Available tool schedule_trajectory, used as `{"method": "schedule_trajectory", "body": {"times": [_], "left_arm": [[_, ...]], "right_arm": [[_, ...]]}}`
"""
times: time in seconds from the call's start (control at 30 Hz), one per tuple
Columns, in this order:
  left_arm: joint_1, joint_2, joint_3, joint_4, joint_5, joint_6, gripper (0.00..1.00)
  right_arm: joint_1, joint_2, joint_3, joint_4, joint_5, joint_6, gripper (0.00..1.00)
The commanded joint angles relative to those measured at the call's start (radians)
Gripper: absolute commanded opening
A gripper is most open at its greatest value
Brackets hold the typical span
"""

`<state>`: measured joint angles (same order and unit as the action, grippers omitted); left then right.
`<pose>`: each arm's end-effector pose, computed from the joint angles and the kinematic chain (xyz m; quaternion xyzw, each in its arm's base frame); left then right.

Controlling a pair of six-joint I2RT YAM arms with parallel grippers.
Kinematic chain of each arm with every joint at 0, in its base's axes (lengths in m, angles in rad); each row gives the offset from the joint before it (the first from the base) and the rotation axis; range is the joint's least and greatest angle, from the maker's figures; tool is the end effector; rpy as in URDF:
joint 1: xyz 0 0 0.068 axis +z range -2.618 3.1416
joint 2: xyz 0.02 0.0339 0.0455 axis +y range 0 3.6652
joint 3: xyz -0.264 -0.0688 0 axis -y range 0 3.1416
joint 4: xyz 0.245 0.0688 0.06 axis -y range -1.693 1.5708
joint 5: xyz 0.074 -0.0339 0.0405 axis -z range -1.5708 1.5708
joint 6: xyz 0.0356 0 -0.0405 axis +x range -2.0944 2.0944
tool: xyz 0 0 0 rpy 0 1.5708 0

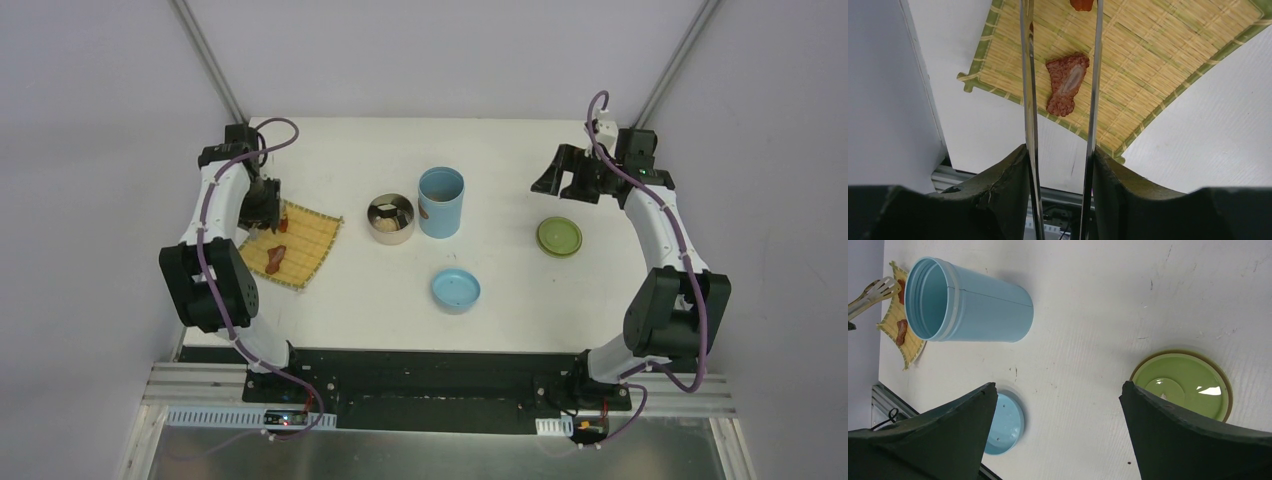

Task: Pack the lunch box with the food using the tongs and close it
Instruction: Pick up the fake food from the plate.

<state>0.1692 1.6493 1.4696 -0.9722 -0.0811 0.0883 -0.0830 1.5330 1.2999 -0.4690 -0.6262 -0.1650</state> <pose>0.3317 0.0596 0.2919 -0.0479 0.9762 0.0660 0.2009 0.3413 -0.0075 0.3127 -0.1649 0.8570 0.2277 0.4318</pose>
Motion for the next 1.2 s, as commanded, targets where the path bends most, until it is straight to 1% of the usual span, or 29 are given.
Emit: {"method": "schedule_trajectory", "body": {"times": [0.0, 0.2, 0.57, 0.67, 0.77, 0.97, 1.17], "left_arm": [[-0.017, 0.014, 0.027, -0.003, 0.007, -0.003, 0.44], [-0.039, 0.025, 0.018, -0.002, 0.02, -0.005, 0.43], [-0.039, 0.031, -0.018, -0.001, 0.027, -0.021, 0.38], [-0.039, 0.036, -0.015, -0.003, 0.032, -0.024, 0.33], [-0.038, 0.034, -0.002, -0.01, 0.03, -0.025, 0.3], [-0.038, -0.037, 0.028, -0.054, 0.046, 0.0, 0.22], [-0.055, -0.116, 0.04, -0.079, 0.069, 0.041, 0.19]], "right_arm": [[-0.004, 0.001, 0.041, 0.0, 0.002, 0.001, 0.98], [-0.004, -0.001, 0.04, 0.002, 0.003, 0.004, 0.98], [-0.003, 0.002, 0.046, -0.001, 0.003, 0.007, 0.98], [-0.003, 0.008, 0.055, -0.007, 0.001, 0.007, 0.98], [-0.003, 0.014, 0.068, -0.015, 0.003, 0.004, 0.98], [-0.003, 0.012, 0.072, -0.017, 0.003, 0.005, 0.98], [-0.001, 0.007, 0.062, -0.017, 0.004, 0.004, 0.98]]}}
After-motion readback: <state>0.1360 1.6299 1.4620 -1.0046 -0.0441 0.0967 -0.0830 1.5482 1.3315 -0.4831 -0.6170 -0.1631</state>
